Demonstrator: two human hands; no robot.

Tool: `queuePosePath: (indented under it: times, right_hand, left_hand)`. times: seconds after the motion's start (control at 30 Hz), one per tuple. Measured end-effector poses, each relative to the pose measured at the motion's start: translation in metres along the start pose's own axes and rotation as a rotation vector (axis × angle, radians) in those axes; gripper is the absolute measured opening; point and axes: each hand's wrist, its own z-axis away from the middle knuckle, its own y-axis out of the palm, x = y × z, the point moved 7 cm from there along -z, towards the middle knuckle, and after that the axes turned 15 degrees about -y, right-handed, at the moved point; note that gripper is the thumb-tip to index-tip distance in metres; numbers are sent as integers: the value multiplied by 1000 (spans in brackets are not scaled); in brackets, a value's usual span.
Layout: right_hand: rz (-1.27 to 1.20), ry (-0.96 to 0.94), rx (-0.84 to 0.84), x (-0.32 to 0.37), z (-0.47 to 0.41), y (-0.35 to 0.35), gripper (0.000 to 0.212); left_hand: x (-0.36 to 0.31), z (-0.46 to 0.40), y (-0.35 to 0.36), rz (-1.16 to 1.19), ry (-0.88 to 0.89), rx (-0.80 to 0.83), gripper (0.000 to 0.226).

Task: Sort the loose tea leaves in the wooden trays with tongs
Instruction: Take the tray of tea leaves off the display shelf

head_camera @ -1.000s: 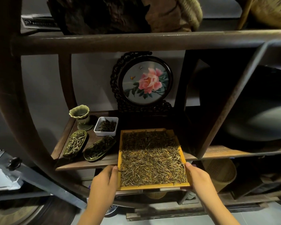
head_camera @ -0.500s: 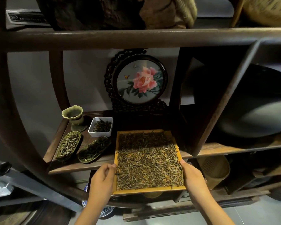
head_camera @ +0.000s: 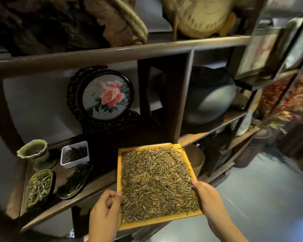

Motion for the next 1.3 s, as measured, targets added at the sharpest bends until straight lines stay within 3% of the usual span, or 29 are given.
queuePosePath:
  times: [0.17, 0.4, 0.67, 1.03, 1.17, 1.3]
  right_hand:
    - [-126, 88, -49, -5, 53, -20, 35]
    - [-10, 150, -299, -6, 122, -82, 50]
    - [-71, 119, -684, -17, 241, -195, 43]
    - [-42, 187, -1263, -31, 522, -367, 40]
    - [38, 244, -1489, -27, 644, -402, 38]
    - [45, 284, -1745, -21, 754, -409, 39]
  left_hand:
    - [5, 17, 6, -56, 33, 54, 29]
    - [-6, 66, 36, -62, 151, 236, 26]
    - [-41, 167, 122, -96, 327, 576, 25]
    - [-31, 465, 242, -222, 605, 1137, 25]
    - [-10, 594, 259, -249, 697, 1336, 24]
    - [15, 716, 262, -295, 904, 1539, 24]
